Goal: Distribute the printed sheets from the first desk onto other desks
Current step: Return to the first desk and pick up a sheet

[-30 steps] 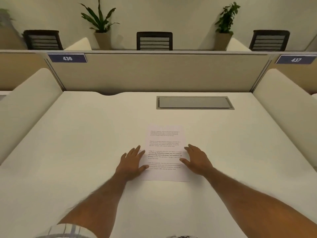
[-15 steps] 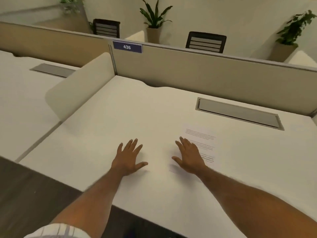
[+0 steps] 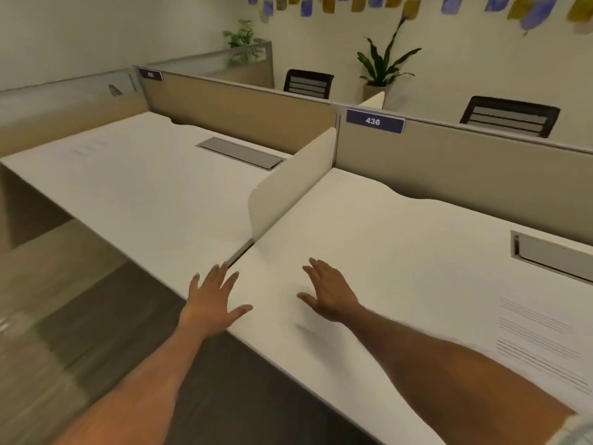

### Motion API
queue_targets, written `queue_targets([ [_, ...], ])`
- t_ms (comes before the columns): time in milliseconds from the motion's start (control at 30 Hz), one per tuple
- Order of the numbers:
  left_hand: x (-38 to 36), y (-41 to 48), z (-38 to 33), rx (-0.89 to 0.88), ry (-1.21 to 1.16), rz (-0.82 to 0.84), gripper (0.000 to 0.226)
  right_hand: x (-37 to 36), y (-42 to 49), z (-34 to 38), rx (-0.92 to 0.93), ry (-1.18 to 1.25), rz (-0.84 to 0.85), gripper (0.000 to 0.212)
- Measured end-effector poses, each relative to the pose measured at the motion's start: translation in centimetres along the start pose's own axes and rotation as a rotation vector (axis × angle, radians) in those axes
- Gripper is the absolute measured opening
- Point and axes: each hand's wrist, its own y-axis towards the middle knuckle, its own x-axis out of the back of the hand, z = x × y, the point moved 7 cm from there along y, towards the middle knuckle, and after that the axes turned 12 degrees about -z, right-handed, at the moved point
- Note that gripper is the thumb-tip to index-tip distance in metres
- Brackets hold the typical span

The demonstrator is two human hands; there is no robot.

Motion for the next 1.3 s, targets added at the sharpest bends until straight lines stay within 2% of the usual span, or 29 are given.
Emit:
queue_targets([
  [267, -1.0, 0.5, 16.3, 0.197, -0.018, -0.004, 0.097, -6.3, 11.8, 12.7, 0.161, 0.074, 0.028, 0.072],
  [733, -4.7, 4.5, 37.0, 0.481, -0.035, 0.082, 0.097, -18.0, 33.7, 26.5, 0.291, 0.143, 0.123, 0.071],
  [933, -7.3, 6.9, 45.6, 0.488, -0.044, 0.072, 0.097, -23.4, 39.8, 32.2, 0.300, 0.099, 0.181, 0.072],
  [1300, -9.1, 12.7, 67.4, 0.409, -0.054, 0.005, 0.096, -29.7, 53.5, 44.5, 0.197, 0.028, 0.111, 0.070],
])
